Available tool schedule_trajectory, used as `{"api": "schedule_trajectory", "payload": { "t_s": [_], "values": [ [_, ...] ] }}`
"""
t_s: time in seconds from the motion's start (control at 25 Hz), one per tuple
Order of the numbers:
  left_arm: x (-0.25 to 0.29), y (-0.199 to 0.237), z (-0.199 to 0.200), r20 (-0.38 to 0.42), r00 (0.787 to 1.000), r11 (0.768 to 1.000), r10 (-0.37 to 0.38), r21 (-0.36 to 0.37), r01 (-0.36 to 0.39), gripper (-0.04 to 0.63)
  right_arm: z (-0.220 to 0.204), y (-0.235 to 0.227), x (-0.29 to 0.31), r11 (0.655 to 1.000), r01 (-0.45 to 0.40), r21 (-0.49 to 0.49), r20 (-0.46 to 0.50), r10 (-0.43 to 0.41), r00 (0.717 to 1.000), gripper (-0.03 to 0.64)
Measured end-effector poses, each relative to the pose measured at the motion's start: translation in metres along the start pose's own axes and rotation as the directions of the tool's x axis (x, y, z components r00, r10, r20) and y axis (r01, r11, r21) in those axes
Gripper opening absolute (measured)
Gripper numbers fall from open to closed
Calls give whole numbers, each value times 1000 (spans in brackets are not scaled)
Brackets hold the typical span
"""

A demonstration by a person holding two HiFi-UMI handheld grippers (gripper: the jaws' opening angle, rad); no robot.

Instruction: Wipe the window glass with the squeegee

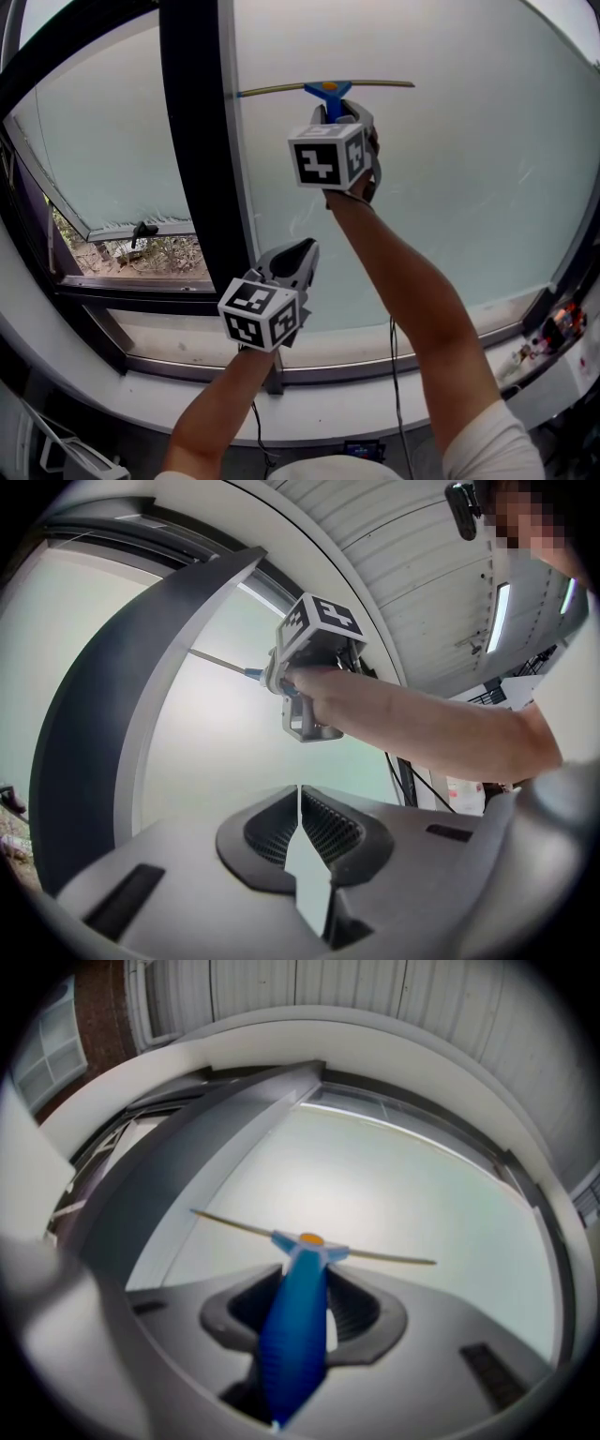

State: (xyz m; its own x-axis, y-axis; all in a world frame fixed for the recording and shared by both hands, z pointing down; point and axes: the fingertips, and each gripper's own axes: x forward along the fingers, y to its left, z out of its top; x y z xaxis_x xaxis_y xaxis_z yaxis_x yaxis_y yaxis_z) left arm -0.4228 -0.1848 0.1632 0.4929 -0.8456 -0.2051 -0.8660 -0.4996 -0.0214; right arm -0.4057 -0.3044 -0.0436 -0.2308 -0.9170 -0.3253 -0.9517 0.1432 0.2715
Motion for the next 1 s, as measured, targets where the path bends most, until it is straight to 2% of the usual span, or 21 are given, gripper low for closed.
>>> {"api": "schedule_trajectory", "payload": {
  "t_s": [1.0],
  "values": [
    [-16, 2, -47, -43, 999, 998, 1, -61, -4, 34, -56, 14, -22, 1000, -8, 4, -17, 8, 1000, 155]
  ]
}}
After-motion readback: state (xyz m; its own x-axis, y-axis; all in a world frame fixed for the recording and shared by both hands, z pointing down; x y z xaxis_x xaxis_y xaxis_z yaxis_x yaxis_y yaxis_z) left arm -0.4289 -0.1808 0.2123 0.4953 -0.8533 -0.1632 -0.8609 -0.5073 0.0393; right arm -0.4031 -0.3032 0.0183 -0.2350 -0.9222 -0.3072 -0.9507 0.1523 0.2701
